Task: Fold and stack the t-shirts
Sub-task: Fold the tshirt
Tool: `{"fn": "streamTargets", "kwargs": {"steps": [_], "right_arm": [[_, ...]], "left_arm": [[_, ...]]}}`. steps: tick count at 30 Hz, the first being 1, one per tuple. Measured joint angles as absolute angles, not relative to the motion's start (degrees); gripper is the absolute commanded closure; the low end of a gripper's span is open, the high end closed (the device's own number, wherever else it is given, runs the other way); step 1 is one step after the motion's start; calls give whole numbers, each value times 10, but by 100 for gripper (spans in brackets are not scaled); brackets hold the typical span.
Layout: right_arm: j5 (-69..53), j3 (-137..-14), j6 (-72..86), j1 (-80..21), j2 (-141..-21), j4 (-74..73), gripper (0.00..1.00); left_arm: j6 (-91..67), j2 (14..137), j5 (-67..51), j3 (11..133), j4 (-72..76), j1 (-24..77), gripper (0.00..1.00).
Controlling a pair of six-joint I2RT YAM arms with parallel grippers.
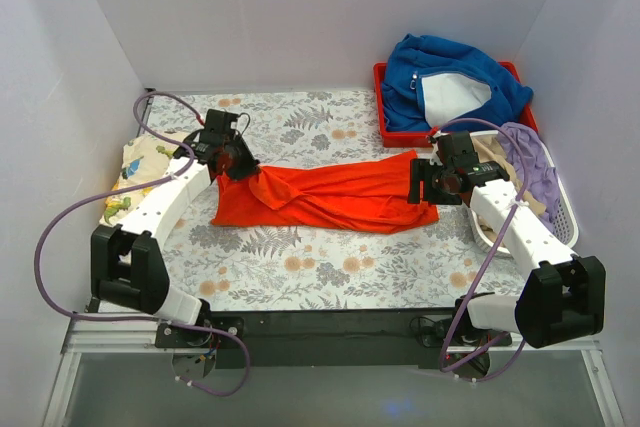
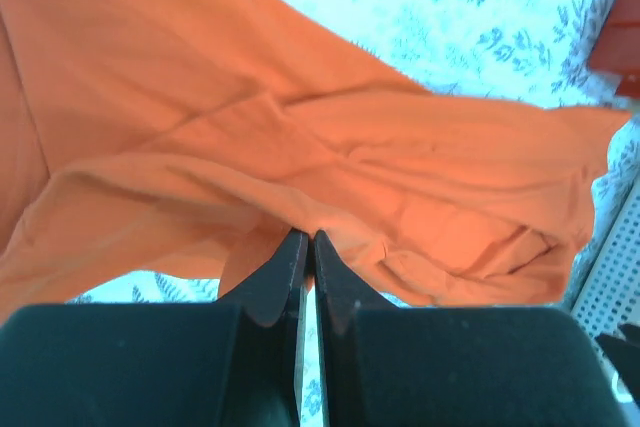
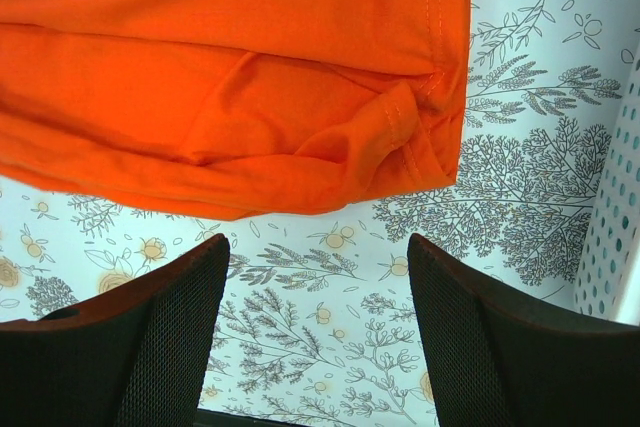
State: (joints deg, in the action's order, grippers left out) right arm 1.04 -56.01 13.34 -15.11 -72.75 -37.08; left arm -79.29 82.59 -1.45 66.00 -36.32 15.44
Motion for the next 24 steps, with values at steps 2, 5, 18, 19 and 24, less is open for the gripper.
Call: {"fn": "streamTargets", "kwargs": {"steps": [2, 5, 18, 19, 24], "right_arm": [[10, -560, 133, -151, -728, -371, 22], [10, -560, 132, -151, -728, -371, 22], [-26, -567, 121, -155, -752, -367, 23], [-30, -570, 121, -157, -756, -365, 23], [-36, -579, 123, -182, -774, -354, 22]], "left_arm": [[-791, 849, -9, 679, -361, 152, 94], [-785, 901, -8, 684, -352, 145, 47], [-790, 969, 24, 658, -363, 114, 35], [-790, 961, 23, 653, -358, 112, 35], [-784, 955, 6, 646, -337, 112, 35]]}}
